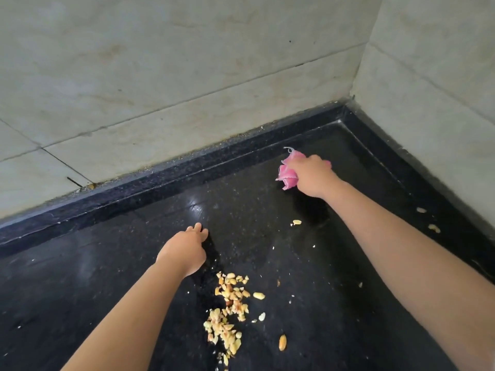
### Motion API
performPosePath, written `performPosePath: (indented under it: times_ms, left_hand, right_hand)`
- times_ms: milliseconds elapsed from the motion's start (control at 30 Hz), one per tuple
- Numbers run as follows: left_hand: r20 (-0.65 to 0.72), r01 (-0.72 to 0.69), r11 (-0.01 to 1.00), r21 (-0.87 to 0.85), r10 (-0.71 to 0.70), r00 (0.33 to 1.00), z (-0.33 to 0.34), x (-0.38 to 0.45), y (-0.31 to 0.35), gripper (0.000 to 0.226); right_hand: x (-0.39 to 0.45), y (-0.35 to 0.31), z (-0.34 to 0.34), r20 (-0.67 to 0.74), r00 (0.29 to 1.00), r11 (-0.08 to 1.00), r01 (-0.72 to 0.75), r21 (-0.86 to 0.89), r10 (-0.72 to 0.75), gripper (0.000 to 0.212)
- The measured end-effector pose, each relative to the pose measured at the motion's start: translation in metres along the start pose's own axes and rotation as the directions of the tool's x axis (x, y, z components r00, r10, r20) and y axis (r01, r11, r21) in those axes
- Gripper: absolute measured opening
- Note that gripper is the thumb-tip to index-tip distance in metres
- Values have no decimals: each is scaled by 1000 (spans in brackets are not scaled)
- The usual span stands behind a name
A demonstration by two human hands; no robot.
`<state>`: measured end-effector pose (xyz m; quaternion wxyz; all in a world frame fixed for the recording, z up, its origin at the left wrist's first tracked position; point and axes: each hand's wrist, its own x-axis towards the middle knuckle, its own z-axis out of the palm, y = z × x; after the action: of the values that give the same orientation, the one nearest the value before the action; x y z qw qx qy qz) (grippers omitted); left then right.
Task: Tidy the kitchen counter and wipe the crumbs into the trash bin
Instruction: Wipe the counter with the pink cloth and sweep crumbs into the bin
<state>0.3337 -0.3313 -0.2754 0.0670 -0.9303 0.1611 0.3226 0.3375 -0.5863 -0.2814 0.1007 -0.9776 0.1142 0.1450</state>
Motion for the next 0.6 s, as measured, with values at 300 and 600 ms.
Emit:
performPosePath:
  times_ms: [300, 600]
  left_hand:
    - [8, 15, 995, 95, -16, 1000, -10, -9, 12, 60]
    - [-103, -190, 980, 59, 196, 975, -11, -5, 79, 58]
  right_hand:
    - [-133, -39, 47, 80, 870, 850, 451, 272, -487, 42]
    - [-91, 59, -11, -143, 979, 959, 176, 222, -146, 33]
